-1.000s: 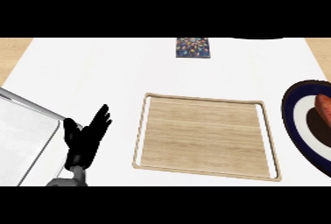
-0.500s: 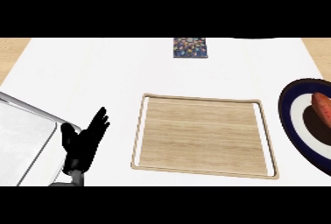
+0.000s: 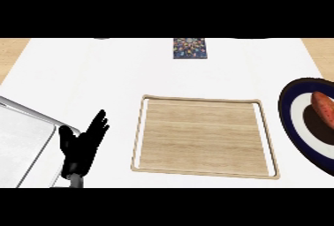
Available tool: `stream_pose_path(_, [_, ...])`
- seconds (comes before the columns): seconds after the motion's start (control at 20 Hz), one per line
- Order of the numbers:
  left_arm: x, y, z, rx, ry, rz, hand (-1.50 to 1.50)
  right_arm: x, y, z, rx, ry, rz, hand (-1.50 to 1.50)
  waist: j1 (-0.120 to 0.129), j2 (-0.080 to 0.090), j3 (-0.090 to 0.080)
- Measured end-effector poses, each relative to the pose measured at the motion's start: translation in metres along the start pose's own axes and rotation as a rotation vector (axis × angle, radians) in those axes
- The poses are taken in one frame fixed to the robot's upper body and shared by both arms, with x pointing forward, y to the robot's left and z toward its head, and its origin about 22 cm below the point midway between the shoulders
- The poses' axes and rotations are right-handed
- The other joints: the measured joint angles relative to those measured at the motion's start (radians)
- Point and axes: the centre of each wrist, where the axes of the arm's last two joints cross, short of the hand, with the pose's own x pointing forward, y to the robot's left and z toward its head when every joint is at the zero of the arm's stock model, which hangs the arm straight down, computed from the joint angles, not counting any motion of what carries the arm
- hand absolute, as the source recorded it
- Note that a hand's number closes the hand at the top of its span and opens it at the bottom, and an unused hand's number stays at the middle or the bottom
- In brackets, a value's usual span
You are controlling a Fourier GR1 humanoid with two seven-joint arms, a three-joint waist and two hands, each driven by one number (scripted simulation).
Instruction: Pick the sweet potato from the tray and place it in the plate
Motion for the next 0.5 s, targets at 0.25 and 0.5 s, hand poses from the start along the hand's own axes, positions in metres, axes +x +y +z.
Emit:
stream_pose_path(0.25, [-0.002, 0.008, 0.000, 0.009, 0.004, 0.000, 0.00, -0.002, -0.014, 0.020, 0.023, 0.019, 0.068, -1.50, -0.004, -0.002, 0.000])
stream_pose_path(0.5, [-0.002, 0.010, 0.002, 0.007, 0.007, 0.005, 0.00, -0.007, -0.020, 0.038, 0.038, 0.040, 0.108, -1.50, -0.004, -0.003, 0.000])
